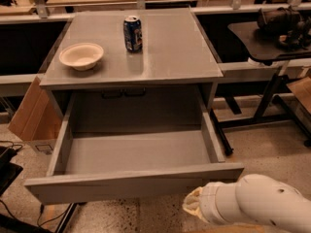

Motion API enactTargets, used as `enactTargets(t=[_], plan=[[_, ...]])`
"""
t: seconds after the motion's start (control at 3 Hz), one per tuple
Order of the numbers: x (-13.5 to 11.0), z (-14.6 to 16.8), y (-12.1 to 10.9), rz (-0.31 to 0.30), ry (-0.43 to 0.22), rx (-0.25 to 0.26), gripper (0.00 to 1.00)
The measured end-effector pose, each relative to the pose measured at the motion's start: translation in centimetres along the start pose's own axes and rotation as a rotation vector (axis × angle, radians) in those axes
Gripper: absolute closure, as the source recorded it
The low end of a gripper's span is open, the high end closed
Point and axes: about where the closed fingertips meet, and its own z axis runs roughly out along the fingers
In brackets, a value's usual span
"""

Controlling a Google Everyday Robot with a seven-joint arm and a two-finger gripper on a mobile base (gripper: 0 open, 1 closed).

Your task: Close top drawer

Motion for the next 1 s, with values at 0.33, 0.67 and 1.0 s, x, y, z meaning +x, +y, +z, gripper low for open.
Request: enactTargets(t=[0.33,0.67,1.0], plan=[[-0.8,1.2,-2.9,-0.002,-0.013,0.016,1.0],[-2.6,3.6,-9.6,0.006,-0.041,0.042,1.0],[-4.1,3.2,-12.2,-0.001,-0.064,0.077,1.0]])
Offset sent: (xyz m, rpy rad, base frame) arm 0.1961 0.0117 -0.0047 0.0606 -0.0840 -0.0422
